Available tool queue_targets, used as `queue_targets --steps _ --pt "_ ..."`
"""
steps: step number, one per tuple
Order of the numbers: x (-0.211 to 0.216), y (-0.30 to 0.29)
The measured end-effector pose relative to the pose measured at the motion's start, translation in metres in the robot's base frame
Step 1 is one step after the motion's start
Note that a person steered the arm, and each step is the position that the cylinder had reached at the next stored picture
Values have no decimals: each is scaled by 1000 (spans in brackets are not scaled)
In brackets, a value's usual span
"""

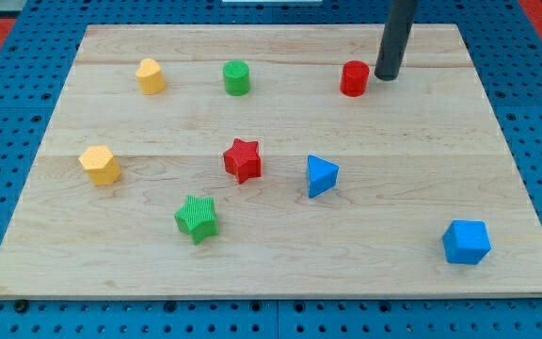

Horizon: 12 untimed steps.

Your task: Move the red circle towards the top center

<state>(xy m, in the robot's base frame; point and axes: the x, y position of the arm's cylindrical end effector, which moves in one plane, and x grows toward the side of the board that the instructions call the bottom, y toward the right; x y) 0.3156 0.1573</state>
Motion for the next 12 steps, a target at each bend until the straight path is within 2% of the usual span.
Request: queue_targets --steps 6,8,10,11,12 --pt "11 3" --pt "-10 4" --pt "41 -28" --pt "-3 -59" --pt "-10 -60"
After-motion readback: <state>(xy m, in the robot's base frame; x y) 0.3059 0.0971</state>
